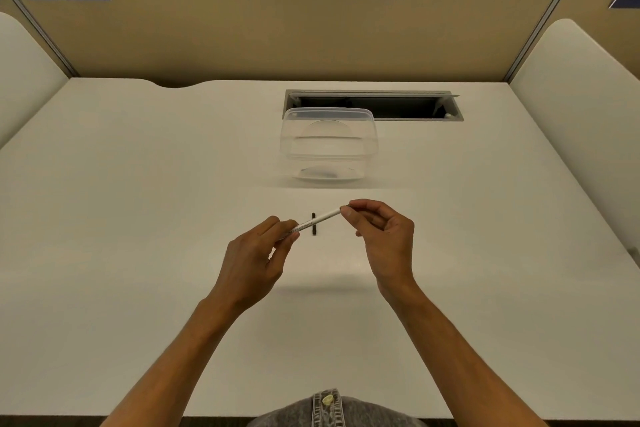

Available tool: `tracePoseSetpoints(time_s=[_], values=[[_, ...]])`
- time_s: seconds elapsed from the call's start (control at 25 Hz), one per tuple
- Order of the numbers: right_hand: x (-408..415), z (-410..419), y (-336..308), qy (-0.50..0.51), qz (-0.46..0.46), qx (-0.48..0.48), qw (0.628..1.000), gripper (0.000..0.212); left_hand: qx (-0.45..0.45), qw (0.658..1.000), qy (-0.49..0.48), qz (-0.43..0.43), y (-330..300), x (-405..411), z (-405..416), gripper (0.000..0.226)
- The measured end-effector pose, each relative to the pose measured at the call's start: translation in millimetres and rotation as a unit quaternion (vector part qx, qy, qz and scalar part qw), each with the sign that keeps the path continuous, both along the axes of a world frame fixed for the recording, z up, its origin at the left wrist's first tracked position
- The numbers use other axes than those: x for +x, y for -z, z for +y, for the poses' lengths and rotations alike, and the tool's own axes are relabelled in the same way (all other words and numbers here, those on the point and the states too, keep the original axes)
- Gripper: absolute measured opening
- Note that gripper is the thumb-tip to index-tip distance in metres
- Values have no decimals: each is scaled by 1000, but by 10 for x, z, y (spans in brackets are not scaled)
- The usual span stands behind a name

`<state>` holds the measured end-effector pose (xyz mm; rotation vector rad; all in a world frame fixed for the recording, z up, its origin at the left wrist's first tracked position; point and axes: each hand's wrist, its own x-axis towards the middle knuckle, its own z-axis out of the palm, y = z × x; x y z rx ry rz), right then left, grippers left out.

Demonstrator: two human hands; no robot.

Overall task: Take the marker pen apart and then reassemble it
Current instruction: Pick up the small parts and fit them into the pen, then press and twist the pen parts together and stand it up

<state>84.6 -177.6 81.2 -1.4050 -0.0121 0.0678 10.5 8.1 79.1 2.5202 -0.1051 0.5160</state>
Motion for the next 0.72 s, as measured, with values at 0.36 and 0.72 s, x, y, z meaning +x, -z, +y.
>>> tracePoseSetpoints(time_s=[0.36,0.72], values=[[-93,97,77,-20,-84,-129,988,13,-34,999,-14,0,80,46,47,14],[177,212,558,-28,-70,-289,954,12,-200,978,-66,18,274,42,101,10]])
